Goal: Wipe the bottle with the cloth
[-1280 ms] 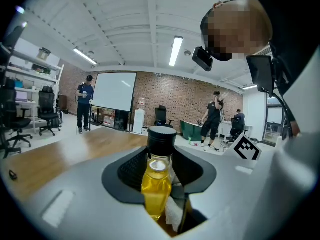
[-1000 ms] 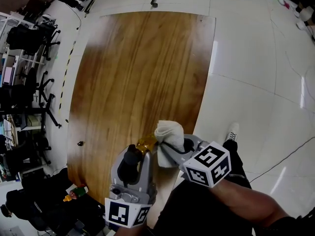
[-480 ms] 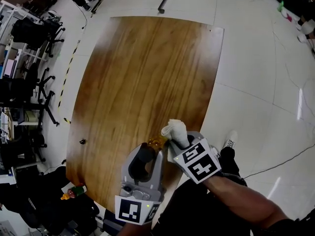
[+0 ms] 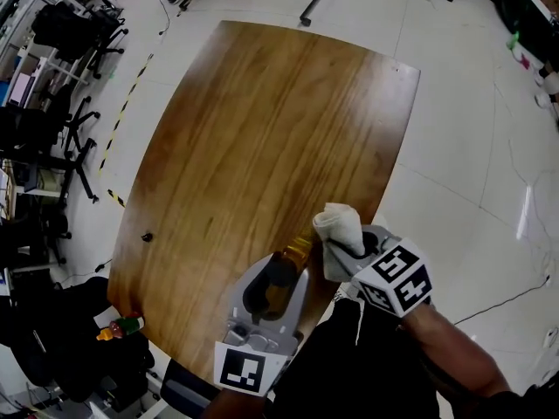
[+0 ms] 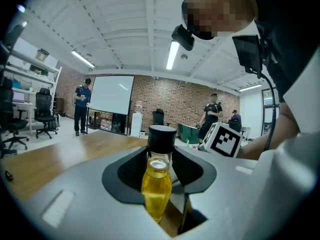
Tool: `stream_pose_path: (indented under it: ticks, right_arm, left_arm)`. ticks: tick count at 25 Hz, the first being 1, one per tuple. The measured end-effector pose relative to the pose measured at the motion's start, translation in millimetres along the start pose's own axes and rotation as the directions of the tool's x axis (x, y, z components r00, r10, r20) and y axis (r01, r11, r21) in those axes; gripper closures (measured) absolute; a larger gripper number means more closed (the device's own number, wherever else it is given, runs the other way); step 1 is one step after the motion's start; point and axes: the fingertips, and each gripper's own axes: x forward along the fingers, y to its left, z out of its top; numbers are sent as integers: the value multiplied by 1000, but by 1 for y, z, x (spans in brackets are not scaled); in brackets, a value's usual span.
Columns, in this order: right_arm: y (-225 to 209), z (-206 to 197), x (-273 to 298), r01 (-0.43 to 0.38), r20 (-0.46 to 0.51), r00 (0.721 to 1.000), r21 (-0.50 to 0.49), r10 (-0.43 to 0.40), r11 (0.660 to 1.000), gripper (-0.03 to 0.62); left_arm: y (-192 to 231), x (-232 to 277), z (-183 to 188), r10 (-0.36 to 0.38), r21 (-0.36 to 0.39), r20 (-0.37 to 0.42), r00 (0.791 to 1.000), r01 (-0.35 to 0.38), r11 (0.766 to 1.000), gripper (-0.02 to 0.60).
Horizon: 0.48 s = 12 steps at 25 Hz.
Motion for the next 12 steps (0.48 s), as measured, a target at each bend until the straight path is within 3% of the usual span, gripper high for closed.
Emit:
stream_pose_path:
  ticks: [2,3,6,8,9,10,12]
  right_arm:
    - [-4,27,-22,-201,156,971,121,182,972,523]
    - [-6,43,-33,-326,231,932,189,281,926,522]
    - [0,90,-53,-653,349,751,269,560,708,523]
    - [17,110,-52,-776,323,630,259,706,574,523]
    - [26,116,-47,-805,287,593,252,752,538,523]
    - [34,120,-41,-817,241,573,242,783,523,523]
    - [46,121,-30,-821,143,562,221,815,527,523]
  left_arm:
    - [-1,0,0,-7,5,3,1000,7,1000,413]
    - [-2,1,2,-15,12,5,1000,15,1000,413]
    - [-7,5,9,-27,34,20,999,27,999,413]
    - [-10,7,11,-9,30,27,1000,8,1000,414]
    - [-10,8,11,1,26,25,1000,-2,1000,414]
    - [-10,9,11,8,25,21,1000,-9,1000,414]
    - [-9,11,10,10,28,17,1000,-11,1000,414]
